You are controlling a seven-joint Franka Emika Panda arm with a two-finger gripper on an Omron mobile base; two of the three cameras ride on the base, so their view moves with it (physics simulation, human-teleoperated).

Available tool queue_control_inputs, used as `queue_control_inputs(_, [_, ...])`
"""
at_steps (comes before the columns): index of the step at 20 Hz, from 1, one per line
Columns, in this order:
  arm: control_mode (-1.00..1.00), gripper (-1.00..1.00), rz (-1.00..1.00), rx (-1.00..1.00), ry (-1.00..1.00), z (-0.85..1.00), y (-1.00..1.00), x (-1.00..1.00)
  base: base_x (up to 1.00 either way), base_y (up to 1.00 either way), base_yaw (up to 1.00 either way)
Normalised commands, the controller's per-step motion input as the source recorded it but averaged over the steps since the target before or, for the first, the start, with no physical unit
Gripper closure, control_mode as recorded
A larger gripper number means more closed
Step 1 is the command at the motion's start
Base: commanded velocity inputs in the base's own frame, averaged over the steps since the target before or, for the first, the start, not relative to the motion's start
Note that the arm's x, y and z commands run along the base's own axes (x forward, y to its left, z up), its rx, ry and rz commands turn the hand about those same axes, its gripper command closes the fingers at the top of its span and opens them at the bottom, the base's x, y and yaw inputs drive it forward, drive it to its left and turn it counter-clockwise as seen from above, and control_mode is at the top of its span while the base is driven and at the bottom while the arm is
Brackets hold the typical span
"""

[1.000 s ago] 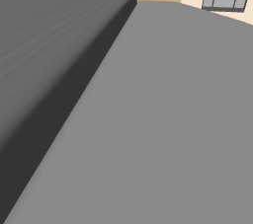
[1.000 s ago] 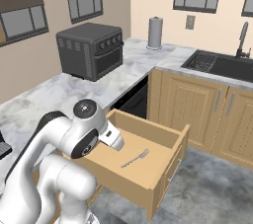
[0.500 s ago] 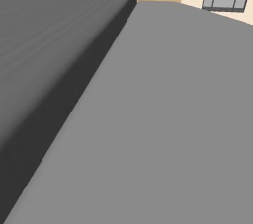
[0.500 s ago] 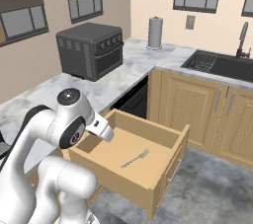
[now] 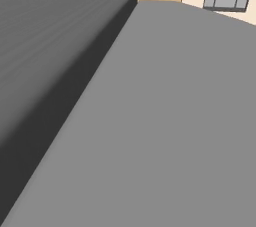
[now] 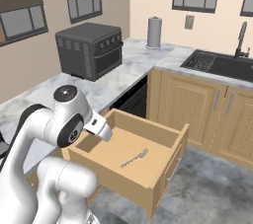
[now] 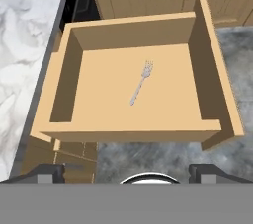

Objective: Organize the utensils by type. Pick up the wooden spoons from the counter and place them in the open cabinet. Then pick up the metallic utensils from the counter and place them in the open drawer.

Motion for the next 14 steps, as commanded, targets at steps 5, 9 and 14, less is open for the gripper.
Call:
queue_control_inputs(5, [1.0,-1.0,0.0,0.0,0.0,0.0,0.0,0.0,-0.5,-0.07,-0.06])
queue_control_inputs(9, [1.0,-1.0,0.0,0.0,0.0,0.0,0.0,0.0,-0.62,-0.22,-0.1])
queue_control_inputs(14, [1.0,-1.0,0.0,0.0,0.0,0.0,0.0,0.0,-0.54,-0.18,-0.07])
